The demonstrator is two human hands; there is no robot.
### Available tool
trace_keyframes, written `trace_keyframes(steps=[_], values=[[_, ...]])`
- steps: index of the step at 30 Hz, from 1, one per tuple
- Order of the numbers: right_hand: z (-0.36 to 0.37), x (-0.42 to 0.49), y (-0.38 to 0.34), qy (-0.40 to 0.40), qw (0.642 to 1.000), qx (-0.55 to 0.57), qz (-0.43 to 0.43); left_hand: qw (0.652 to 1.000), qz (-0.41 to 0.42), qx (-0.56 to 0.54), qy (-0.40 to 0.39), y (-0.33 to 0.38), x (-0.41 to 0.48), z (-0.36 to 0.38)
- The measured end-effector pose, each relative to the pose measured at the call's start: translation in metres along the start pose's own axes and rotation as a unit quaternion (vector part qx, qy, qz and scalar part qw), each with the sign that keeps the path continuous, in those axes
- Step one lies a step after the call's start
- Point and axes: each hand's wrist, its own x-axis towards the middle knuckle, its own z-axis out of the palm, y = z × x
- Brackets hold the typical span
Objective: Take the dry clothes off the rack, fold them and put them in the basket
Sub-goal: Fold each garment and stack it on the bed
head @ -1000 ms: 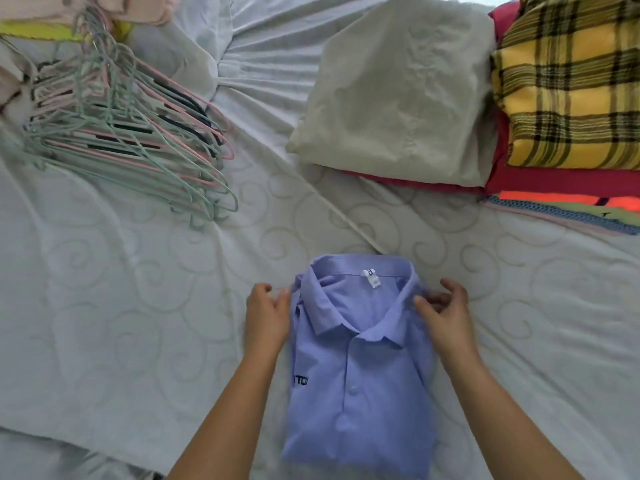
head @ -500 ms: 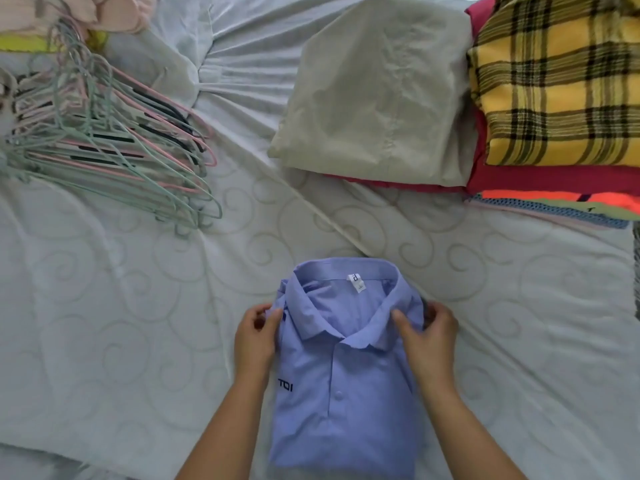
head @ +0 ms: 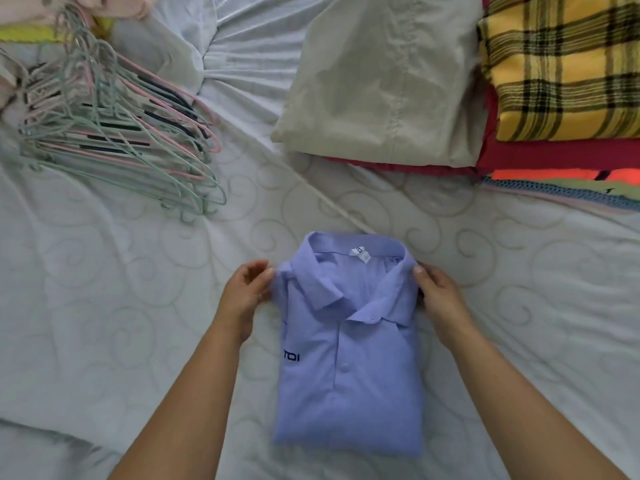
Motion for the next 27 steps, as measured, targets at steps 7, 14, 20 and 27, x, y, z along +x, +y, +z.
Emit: trace_keyframes(steps=[7,14,20,27], values=[[0.024,-0.083,0.044,0.098,0.991,-0.062,0.060,0.991,-0.100,0.085,0.011,-0.045,-0.072,0.015],[0.010,-0.082,0.038,-0.070,0.964,0.107,0.234,0.984,-0.097,0.131,-0.068,-0.047,-0.082,0.011],[-0.018,-0.102,0.025,-0.103,0.960,0.197,0.171,0.987,-0.067,0.071,-0.125,-0.038,-0.116,0.031],[-0.116,-0.120,-0.014,-0.138,0.947,0.270,0.101,0.994,0.010,-0.005,-0.110,-0.013,-0.183,0.110]])
